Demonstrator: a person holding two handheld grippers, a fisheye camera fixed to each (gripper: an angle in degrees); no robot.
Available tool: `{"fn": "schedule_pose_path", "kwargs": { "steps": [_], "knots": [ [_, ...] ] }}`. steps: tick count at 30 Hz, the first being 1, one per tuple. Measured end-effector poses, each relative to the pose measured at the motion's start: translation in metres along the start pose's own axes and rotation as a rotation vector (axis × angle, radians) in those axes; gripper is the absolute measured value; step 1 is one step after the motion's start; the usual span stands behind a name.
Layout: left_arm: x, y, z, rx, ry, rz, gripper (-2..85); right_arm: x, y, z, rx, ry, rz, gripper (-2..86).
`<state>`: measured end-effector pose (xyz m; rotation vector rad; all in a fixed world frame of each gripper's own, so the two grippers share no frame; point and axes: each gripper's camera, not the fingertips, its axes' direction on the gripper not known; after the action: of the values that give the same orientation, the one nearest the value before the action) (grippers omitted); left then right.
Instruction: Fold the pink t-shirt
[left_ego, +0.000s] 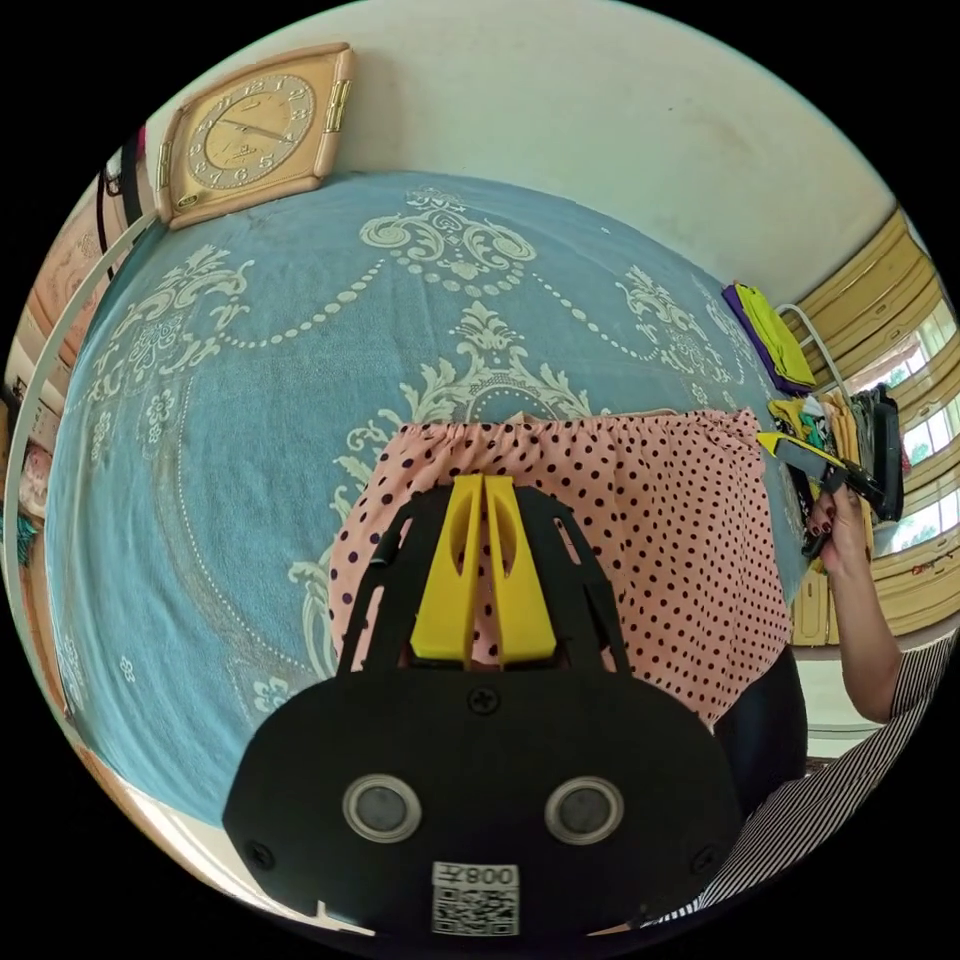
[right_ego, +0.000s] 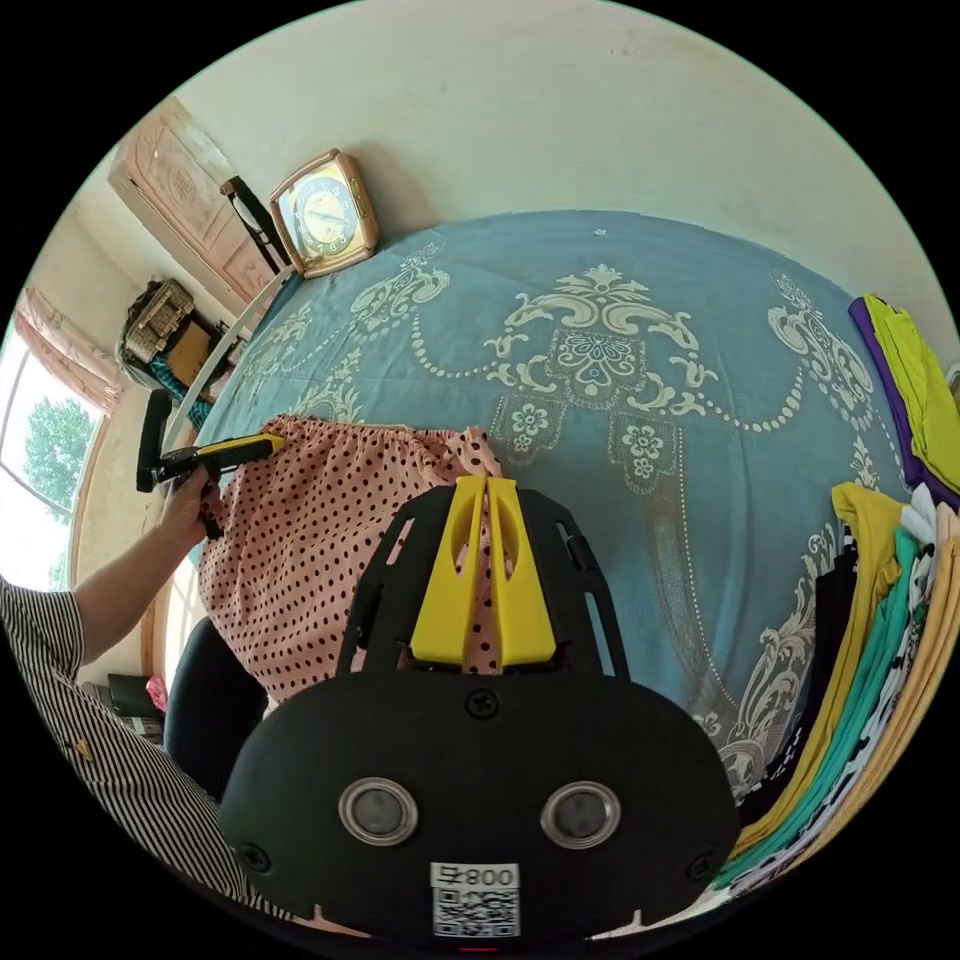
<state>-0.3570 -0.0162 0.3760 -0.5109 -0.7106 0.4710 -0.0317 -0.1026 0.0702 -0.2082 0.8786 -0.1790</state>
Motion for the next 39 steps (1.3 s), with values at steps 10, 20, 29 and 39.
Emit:
{"fn": "schedule_pose_path", "kwargs": {
  "steps": [10,20,29,39],
  "knots": [
    [0.012,0.011,-0.008,0.021,-0.009,0.007,0.2,0.033,0.011,-0.017,0.124,-0.125,0.177,1.5],
    [0.031,0.029,0.014,-0.037,-0.001,0.050,0.3,-0.053,0.021,0.063,-0.098,0.190,-0.138,0.5],
    [0.040,0.035,0.012,-0.075,0.021,0.020,0.3,-0.042,0.019,0.078,-0.160,0.168,-0.092,0.3],
    [0.068,0.138,-0.062,0.081,0.084,0.002,0.4,0.040,0.101,-0.003,0.005,-0.168,0.203,1.2]
  ]
}}
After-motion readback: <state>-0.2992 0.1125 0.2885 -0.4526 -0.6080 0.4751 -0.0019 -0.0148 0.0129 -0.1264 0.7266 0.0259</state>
